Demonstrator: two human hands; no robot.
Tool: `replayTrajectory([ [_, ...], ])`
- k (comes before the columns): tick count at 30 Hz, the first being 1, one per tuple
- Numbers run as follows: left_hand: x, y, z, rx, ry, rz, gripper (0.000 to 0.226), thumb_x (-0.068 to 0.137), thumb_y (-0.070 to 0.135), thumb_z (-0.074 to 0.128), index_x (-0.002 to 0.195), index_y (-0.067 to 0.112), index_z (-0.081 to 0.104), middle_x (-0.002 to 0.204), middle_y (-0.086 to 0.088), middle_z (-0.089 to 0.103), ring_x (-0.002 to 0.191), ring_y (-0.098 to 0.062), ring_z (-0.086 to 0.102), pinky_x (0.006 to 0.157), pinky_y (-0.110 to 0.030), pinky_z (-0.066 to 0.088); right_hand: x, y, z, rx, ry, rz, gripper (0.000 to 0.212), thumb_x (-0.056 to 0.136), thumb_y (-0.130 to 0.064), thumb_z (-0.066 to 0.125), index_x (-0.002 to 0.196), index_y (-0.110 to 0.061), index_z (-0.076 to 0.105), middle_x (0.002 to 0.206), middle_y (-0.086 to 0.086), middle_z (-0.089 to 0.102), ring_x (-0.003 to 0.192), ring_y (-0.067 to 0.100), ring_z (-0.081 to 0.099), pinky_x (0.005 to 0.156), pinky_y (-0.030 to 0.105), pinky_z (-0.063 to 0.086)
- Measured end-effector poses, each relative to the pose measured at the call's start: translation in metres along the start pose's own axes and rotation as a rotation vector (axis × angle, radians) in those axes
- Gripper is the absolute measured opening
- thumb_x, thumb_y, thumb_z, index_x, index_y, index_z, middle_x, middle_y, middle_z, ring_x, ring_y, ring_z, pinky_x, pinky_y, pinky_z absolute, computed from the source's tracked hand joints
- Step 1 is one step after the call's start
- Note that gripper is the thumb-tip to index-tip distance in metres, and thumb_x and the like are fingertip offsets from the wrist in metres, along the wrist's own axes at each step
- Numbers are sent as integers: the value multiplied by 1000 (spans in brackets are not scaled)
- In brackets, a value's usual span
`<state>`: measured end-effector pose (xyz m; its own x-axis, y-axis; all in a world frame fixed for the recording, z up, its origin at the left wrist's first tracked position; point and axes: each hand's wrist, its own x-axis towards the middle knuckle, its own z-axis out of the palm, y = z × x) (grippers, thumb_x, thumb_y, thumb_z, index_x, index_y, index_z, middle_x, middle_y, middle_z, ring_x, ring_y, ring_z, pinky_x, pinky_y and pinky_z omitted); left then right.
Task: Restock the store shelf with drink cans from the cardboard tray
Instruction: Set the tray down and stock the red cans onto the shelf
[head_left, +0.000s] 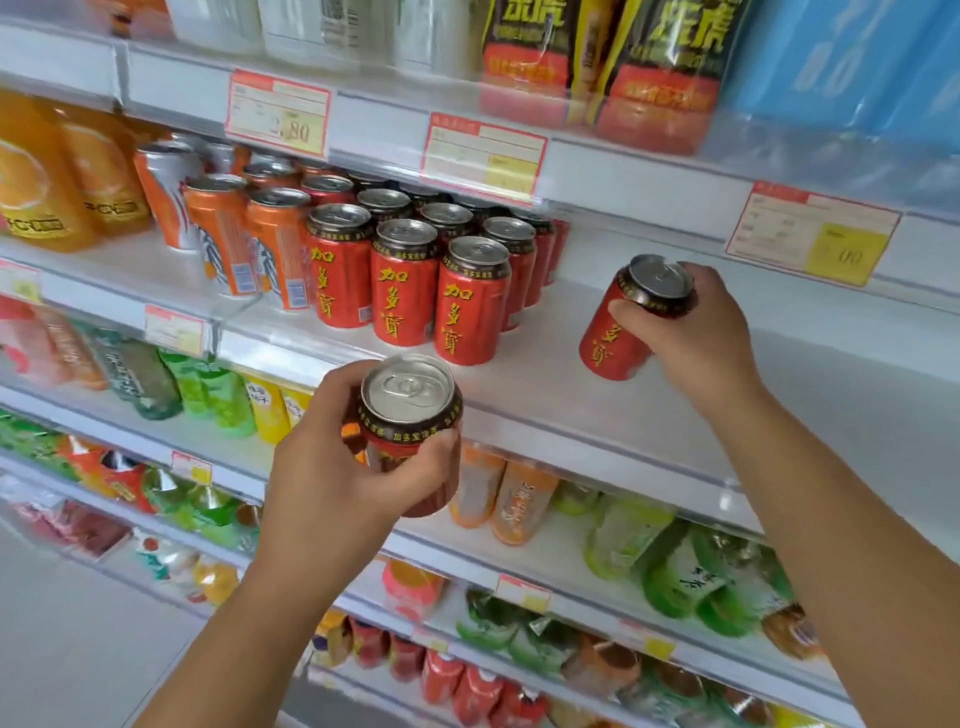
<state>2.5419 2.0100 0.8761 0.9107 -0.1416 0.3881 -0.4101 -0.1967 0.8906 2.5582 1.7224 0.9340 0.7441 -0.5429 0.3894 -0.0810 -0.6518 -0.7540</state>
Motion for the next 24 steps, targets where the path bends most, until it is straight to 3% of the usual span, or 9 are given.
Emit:
replayTrajectory([
  [2,0,0,-2,30,-3,-2,50,70,20,86,97,46,53,88,36,63,84,8,60,65,-2,42,13,8,10,-13,-23,10,43,68,-47,74,103,-30,57,95,-15,63,94,13,61,76,28,43],
  [4,-1,3,-6,43,-14,-2,51,70,18,86,96,46,52,87,36,62,82,8,60,63,-1,42,20,11,19,-13,-26,24,52,67,-52,73,111,-29,58,102,-13,64,97,13,61,79,30,46],
  [7,-3,7,-12,34,-20,-4,46,62,36,80,98,45,53,89,35,63,82,5,60,61,-1,42,23,14,28,47,-38,34,60,71,-52,74,122,-31,51,110,-13,60,104,13,60,90,34,48],
  [11,-5,4,-14,16,-33,-11,51,52,58,65,100,44,56,93,34,64,85,8,62,63,-1,43,17,26,30,101,-128,97,80,72,-36,82,137,-25,36,116,-9,53,102,11,54,86,29,42],
  [18,5,-1,-4,0,-53,24,44,49,59,66,92,59,56,91,30,67,82,5,64,64,-4,46,64,44,44,22,-147,122,70,75,-28,81,131,-9,43,118,1,56,103,15,56,74,22,44],
  [22,13,-5,3,-26,-36,23,49,49,59,67,98,57,57,96,29,68,86,1,65,69,-6,48,98,53,56,48,-178,127,74,76,-29,79,137,-12,42,130,9,56,114,25,59,98,42,49],
  [24,15,-8,6,-38,-26,20,51,49,58,68,99,54,58,96,27,69,85,-1,66,70,-8,49,109,55,63,73,-177,121,71,80,-25,76,140,-12,40,132,8,55,117,22,56,99,35,46],
])
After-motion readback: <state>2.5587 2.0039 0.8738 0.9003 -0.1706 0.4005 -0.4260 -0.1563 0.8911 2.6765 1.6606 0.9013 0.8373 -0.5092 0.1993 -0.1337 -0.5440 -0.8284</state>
